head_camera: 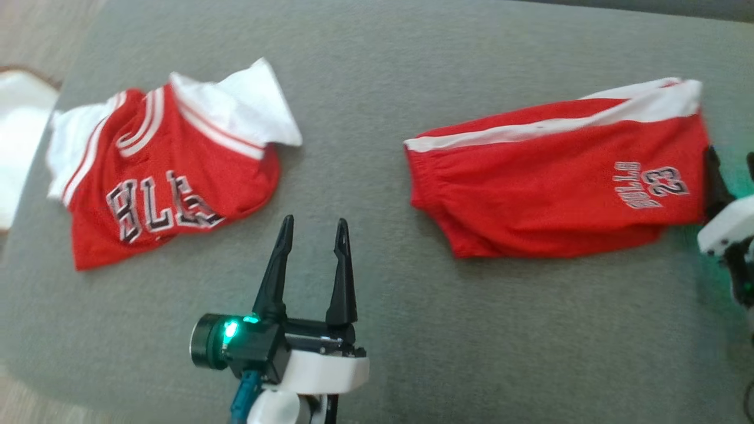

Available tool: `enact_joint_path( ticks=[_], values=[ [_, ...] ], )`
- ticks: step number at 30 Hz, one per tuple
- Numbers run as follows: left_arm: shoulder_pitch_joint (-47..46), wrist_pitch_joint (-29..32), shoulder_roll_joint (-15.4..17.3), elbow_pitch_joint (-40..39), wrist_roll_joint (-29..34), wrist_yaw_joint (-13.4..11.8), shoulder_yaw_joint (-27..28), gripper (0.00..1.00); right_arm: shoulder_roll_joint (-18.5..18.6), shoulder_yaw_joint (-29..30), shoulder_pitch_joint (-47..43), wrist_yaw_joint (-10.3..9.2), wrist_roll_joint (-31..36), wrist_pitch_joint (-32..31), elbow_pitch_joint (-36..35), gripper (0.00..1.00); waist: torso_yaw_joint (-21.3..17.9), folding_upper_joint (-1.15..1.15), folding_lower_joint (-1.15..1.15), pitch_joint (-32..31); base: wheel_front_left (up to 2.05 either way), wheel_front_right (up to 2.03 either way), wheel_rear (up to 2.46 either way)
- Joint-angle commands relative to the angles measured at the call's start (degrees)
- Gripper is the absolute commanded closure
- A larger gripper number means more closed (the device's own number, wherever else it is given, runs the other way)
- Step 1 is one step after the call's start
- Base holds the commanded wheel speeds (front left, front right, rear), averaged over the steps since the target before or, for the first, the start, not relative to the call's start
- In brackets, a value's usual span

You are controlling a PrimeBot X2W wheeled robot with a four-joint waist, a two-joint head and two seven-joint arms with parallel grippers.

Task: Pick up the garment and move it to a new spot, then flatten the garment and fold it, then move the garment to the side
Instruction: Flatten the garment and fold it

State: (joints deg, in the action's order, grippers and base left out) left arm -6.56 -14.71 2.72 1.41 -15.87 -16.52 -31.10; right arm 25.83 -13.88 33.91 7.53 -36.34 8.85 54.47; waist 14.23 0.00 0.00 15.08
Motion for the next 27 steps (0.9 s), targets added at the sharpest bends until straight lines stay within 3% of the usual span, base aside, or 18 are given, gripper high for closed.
enact_joint_path(
  ticks=[1,7,8,10,11,19,27],
  values=[
    [0.2,-0.29,0.16,-1.64,0.47,-0.19,1.1,0.0,0.32,-0.33,1.67,-0.04,0.75,-0.7,-0.03,0.0,1.84,0.0,0.0,1.38,0.0,0.0,0.0],
    [-0.46,-0.29,0.16,-0.71,1.4,0.01,-0.24,0.0,-2.41,1.12,4.76,-0.04,0.09,-5.96,6.23,0.0,3.96,0.0,0.0,2.15,0.0,0.0,0.0],
    [-0.59,-0.29,0.16,-0.59,1.41,0.03,-0.27,0.0,-2.93,0.97,4.77,-0.04,-0.45,-7.06,6.59,0.04,4.06,0.0,0.0,2.18,0.0,0.0,0.0],
    [-0.86,-0.29,0.16,-0.44,1.45,-0.06,-0.2,0.0,-3.78,0.38,4.58,-0.04,-1.59,-8.56,6.24,0.71,3.92,0.0,0.0,2.16,0.0,0.0,0.0],
    [-0.96,-0.29,0.16,-0.45,1.5,-0.14,-0.1,0.0,-4.03,0.1,4.48,-0.04,-2.15,-8.42,5.5,1.0,3.59,0.0,0.0,2.11,0.0,0.0,0.0],
    [-1.32,-0.29,0.16,0.54,1.77,0.49,1.02,0.0,-3.38,-1.38,4.73,-0.04,-3.54,-5.79,2.6,1.0,-3.61,0.0,0.0,0.57,0.0,0.0,0.0],
    [-1.77,-0.29,0.16,2.06,2.03,2.16,1.87,0.0,0.99,-0.94,4.6,-0.04,-3.8,-5.51,3.24,1.0,-12.54,0.0,0.0,-1.78,0.0,0.0,0.0]
  ],
)
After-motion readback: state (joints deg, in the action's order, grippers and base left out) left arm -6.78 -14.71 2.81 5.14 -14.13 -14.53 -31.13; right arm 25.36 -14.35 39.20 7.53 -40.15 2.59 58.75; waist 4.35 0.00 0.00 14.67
